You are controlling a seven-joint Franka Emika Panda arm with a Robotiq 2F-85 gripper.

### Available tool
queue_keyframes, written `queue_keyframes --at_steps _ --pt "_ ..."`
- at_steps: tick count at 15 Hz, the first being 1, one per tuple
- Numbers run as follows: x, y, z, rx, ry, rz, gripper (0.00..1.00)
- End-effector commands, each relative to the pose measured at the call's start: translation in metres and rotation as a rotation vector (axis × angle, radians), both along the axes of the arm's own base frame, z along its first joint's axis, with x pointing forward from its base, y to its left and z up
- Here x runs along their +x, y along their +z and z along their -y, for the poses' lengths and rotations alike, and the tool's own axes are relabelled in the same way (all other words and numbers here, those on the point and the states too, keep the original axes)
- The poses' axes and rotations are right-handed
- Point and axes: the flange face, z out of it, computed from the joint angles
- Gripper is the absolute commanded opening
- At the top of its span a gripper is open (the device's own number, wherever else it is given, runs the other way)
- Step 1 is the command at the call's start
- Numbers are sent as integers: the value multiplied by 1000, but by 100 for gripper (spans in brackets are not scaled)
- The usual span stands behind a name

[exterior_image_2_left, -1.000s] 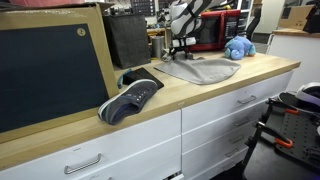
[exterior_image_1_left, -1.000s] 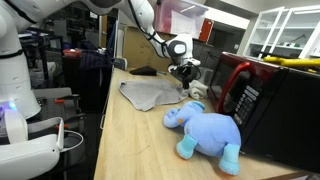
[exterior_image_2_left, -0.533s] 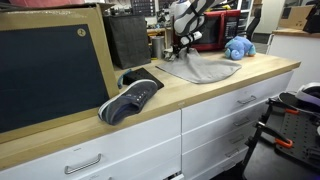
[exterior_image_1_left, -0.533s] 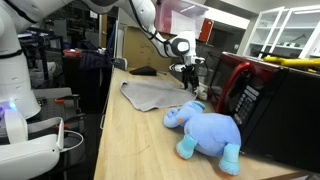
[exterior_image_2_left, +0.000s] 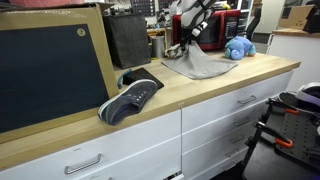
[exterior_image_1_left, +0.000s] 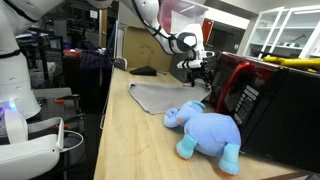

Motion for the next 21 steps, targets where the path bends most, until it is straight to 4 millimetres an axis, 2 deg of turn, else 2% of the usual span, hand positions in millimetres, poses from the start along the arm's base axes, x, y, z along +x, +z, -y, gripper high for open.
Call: queue_keyframes --at_steps 1,4,8,12,17,21 --pt "-14 43 3 72 45 4 100" --pt "-27 60 3 92 -30 -42 100" --pt "-46 69 -2 84 -116 -167 100" --pt "-54 74 -21 141 -227 -212 100" --pt "-60 54 -67 155 -426 -222 100" --pt "-88 22 -100 135 -525 -238 100"
